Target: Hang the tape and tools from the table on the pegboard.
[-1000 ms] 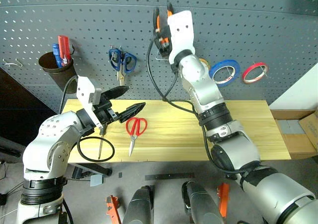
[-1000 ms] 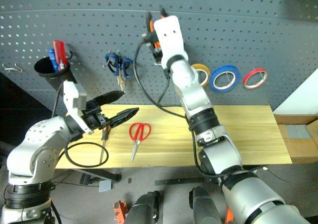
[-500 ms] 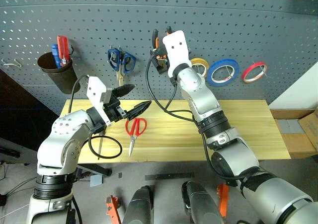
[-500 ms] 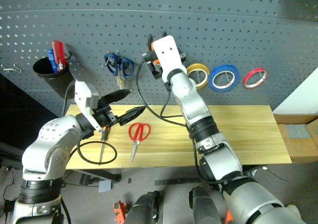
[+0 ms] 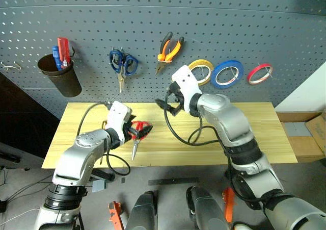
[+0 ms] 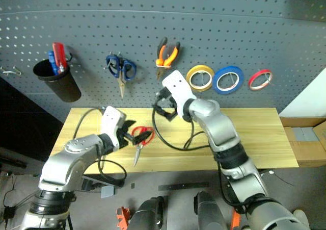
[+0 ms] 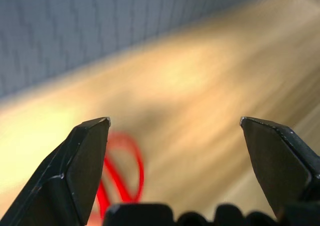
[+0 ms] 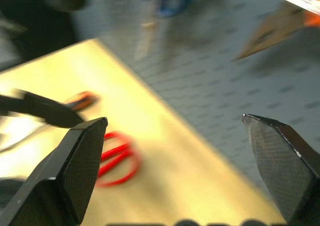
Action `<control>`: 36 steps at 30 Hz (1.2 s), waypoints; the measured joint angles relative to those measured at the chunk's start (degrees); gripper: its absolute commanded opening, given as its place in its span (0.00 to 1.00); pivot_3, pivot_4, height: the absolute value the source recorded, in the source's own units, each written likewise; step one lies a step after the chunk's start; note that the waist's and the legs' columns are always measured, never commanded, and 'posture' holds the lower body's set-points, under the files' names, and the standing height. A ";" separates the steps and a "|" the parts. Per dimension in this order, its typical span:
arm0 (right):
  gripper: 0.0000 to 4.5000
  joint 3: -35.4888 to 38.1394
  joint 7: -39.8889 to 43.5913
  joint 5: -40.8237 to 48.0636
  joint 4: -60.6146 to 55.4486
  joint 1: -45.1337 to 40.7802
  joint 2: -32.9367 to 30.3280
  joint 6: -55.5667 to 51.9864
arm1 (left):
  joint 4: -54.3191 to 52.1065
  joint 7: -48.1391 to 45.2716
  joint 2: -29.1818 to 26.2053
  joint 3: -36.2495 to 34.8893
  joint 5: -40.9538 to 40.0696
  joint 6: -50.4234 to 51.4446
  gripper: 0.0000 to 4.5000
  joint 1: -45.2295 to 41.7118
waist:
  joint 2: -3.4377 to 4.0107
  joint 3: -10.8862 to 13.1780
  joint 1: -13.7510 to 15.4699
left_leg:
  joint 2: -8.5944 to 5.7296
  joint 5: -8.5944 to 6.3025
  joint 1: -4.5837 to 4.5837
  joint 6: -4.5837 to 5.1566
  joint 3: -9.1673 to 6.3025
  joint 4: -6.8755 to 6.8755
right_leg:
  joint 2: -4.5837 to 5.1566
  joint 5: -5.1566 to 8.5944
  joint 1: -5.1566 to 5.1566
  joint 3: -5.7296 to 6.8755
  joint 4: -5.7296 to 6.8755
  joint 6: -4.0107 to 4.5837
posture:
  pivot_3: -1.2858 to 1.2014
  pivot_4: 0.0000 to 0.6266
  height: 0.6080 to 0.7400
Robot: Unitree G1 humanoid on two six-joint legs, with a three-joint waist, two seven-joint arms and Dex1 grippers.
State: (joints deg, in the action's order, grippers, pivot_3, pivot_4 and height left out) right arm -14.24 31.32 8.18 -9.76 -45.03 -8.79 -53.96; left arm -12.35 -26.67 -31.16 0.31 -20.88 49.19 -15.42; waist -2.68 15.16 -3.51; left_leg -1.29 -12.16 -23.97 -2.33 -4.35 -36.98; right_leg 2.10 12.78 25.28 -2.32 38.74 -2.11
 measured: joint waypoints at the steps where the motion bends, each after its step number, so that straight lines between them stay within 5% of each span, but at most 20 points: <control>1: 0.99 0.11 0.53 1.14 -1.75 0.27 -0.48 -2.02 | 0.67 1.35 0.39 0.22 0.51 2.12 1.00 -0.09 | 0.00 0.00 0.01 | 0.00 0.00 0.01 0.00 -0.02 -0.01 | 0.00 0.00 -0.01 0.02 0.01 0.00 | 0.50 0.34 1.00; 21: 0.99 -2.67 0.50 8.98 -10.37 2.94 -3.33 -10.64 | 23.43 10.98 9.23 1.60 8.84 6.16 1.00 -7.69 | 0.00 0.00 0.08 | -0.01 0.00 0.09 -0.01 0.00 -0.02 | 0.06 0.00 -0.10 0.01 -0.03 0.00 | 0.48 0.36 1.00; 24: 1.00 -2.67 0.18 9.06 -10.37 2.94 -3.40 -10.64 | 24.12 11.14 9.57 1.50 9.60 5.06 0.87 -7.81 | 0.00 -0.01 0.08 | -0.01 0.00 0.09 -0.01 0.00 -0.02 | 0.06 0.00 -0.11 0.02 -0.04 0.00 | 0.48 0.36 1.00; 34: 1.00 -3.87 3.63 11.10 -12.26 2.95 -10.89 -10.35 | 25.05 10.82 9.65 0.45 10.75 1.54 0.09 -6.66 | 0.00 0.00 0.07 | -0.02 0.00 0.07 0.00 0.00 0.01 | 0.08 0.00 -0.11 0.03 -0.16 -0.01 | 0.48 0.35 1.00; 36: 1.00 -3.95 5.90 11.73 -13.34 3.00 -13.88 -9.90 | 23.84 10.64 9.62 0.28 10.71 1.67 0.06 -5.74 | 0.00 0.00 0.06 | -0.02 -0.01 0.06 0.00 0.01 0.03 | 0.08 0.01 -0.12 0.03 -0.17 -0.01 | 0.48 0.34 1.00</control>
State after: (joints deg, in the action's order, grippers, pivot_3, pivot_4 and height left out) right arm -18.19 37.22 19.90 -23.10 -42.03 -22.67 -63.87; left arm 11.49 -16.03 -21.54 0.59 -10.17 50.86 -21.15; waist -2.69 15.16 -3.45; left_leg -1.31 -12.17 -23.91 -2.33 -4.34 -36.95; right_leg 2.18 12.79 25.17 -2.29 38.57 -2.12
